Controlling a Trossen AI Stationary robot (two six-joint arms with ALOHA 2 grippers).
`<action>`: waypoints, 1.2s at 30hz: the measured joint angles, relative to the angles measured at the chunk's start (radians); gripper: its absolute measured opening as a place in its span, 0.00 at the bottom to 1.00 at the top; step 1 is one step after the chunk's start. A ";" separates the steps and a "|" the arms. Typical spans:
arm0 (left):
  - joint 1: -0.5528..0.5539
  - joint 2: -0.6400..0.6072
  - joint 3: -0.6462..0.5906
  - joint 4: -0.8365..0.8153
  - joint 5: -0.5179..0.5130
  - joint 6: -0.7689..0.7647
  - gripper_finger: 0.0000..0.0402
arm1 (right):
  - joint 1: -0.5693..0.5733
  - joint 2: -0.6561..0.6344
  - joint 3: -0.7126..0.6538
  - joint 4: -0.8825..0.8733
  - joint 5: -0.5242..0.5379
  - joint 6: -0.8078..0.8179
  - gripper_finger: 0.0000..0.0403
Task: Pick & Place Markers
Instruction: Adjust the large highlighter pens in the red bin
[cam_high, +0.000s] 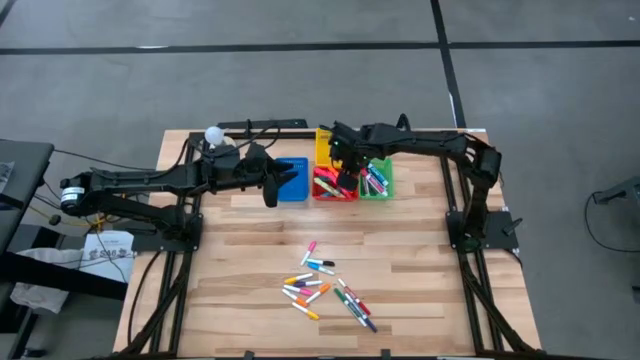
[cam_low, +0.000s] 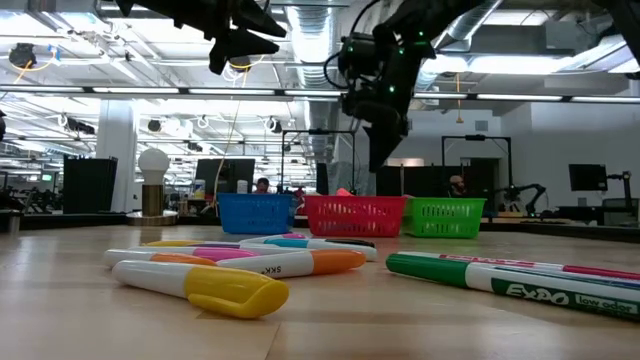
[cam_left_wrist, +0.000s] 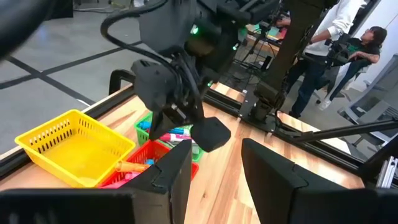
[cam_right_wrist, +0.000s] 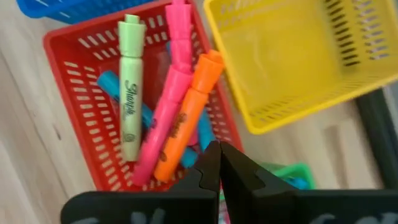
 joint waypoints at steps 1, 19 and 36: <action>0.000 0.000 0.000 0.000 0.000 0.000 0.35 | 0.002 0.000 -0.008 0.011 -0.011 0.005 0.00; 0.000 0.000 0.000 0.000 -0.001 -0.003 0.35 | 0.036 0.000 -0.079 0.181 -0.013 0.006 0.00; -0.009 0.000 0.000 0.007 -0.001 -0.003 0.35 | 0.070 0.106 -0.077 0.184 0.022 0.027 0.00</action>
